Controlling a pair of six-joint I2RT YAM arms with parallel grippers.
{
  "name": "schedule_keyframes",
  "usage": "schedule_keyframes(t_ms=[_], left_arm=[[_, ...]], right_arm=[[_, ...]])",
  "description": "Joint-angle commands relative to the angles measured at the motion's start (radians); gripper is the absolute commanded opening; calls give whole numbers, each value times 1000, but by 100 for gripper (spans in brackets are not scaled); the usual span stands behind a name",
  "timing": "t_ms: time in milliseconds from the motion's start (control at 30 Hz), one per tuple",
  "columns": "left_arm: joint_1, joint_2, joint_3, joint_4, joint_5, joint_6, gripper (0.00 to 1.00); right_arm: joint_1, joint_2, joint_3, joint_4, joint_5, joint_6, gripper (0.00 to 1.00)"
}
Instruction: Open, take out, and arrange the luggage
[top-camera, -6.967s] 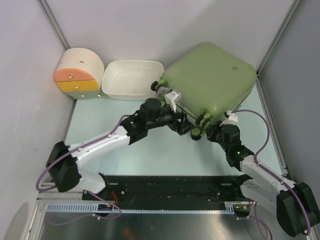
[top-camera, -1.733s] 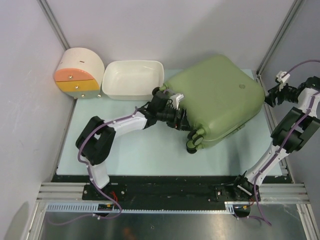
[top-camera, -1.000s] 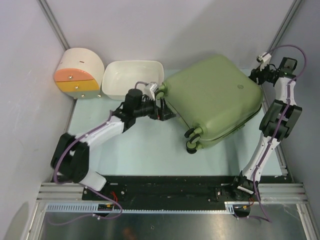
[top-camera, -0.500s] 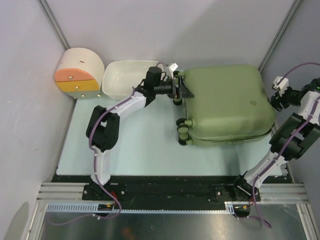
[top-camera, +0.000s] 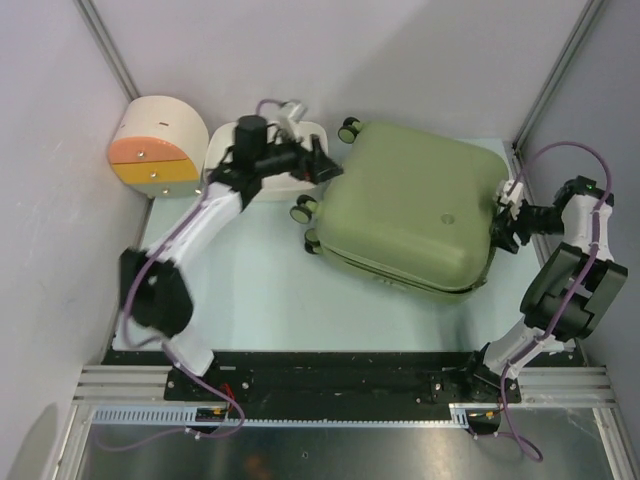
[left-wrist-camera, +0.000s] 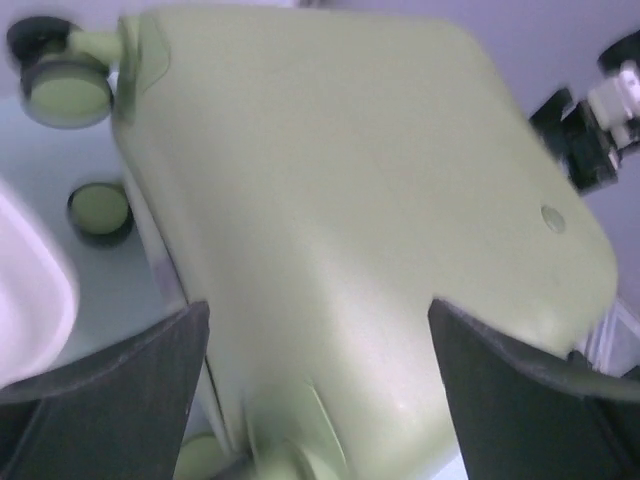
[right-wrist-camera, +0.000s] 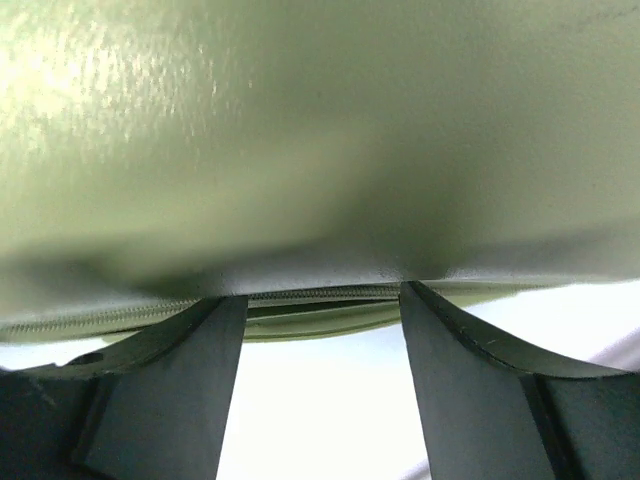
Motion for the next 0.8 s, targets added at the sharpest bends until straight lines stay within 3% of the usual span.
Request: schedule_keyframes(t_ms=[0,33,133,200,433,767], left_arm=[[40,-345,-309,-93,15,59,94],[42,-389,-437,-97,26,43,93],[34,-520,-632,-95,38,6,93],[25,-540,-679,-87,58,-1,93],[5,-526,-691,-66,76,-4,92],[5,-566,-713,-58,73,-7,92]], right_arm=[[110,-84,-78,-368,-170,67,69],[115,-109,-86,-367,-170,67,69],[120,-143,-121,-368,-162,68,70],[114,-163,-131,-367,-145,82,71],[8,-323,-201,-364,-67,47,74],[231,-577,-411,-362,91,93,84]])
